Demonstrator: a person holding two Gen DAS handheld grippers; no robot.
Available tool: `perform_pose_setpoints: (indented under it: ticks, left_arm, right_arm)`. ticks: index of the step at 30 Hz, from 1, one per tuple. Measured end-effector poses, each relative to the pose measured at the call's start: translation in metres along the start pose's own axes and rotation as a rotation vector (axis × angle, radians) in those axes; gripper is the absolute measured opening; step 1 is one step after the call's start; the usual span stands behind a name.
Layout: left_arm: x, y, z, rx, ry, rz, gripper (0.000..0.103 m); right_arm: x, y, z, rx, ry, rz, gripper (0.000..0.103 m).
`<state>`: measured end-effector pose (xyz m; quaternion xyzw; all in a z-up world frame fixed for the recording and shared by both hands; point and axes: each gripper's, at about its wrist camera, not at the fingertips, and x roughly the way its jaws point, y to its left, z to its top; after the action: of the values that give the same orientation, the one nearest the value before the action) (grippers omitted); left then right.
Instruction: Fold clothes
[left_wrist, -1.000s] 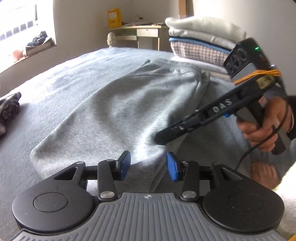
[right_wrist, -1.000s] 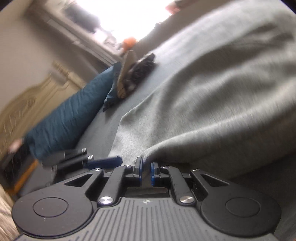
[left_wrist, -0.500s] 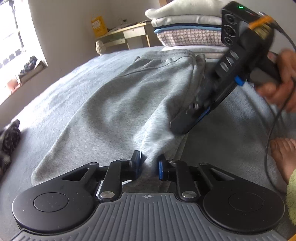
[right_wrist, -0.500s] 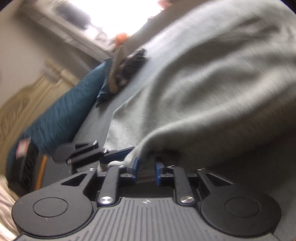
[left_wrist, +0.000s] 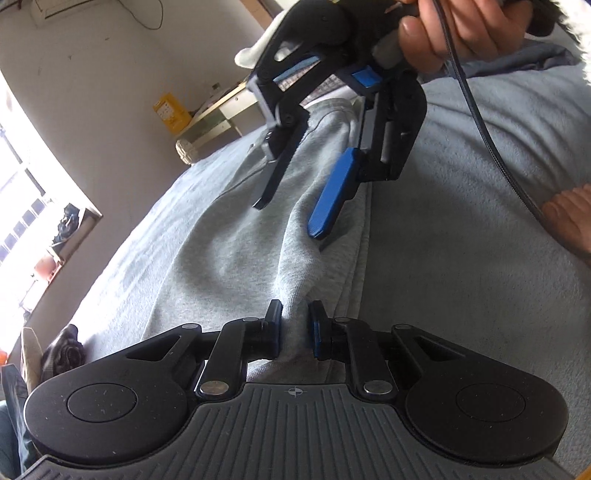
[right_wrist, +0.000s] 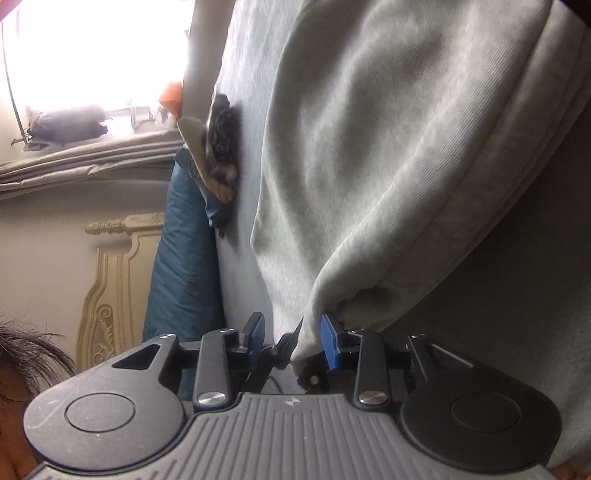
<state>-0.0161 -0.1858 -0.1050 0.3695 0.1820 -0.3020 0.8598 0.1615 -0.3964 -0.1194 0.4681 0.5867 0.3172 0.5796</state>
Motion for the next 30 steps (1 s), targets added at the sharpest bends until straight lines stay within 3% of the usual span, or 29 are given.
perform_pose_setpoints:
  ticks: [6, 14, 17, 21, 23, 27, 30]
  left_arm:
    - [-0.001, 0.000, -0.001, -0.015, -0.001, -0.002, 0.014]
    - [-0.002, -0.001, 0.000, -0.010, 0.002, 0.002, 0.014]
    - [-0.002, -0.002, 0.000, -0.012, 0.007, 0.002, 0.014]
    - [-0.003, 0.000, 0.001, -0.042, 0.025, -0.016, 0.018]
    - [-0.007, 0.008, 0.002, -0.100, 0.045, -0.051, 0.024]
    - [-0.011, 0.043, 0.002, -0.373, 0.078, -0.144, 0.045]
    - [-0.006, 0.069, 0.000, -0.565, 0.085, -0.186, 0.045]
  right_arm:
    - [0.019, 0.001, 0.005, -0.004, 0.054, -0.015, 0.036]
    - [0.033, -0.009, 0.008, 0.033, 0.050, -0.032, 0.034]
    - [0.035, -0.009, 0.009, 0.027, 0.035, -0.034, 0.030]
    - [0.037, -0.010, 0.007, 0.004, 0.015, -0.060, 0.015]
    - [0.036, -0.012, 0.006, -0.004, 0.001, -0.062, 0.011]
    - [0.035, -0.012, 0.002, -0.065, -0.026, -0.065, 0.009]
    - [0.033, -0.012, -0.001, -0.115, -0.045, -0.067, 0.008]
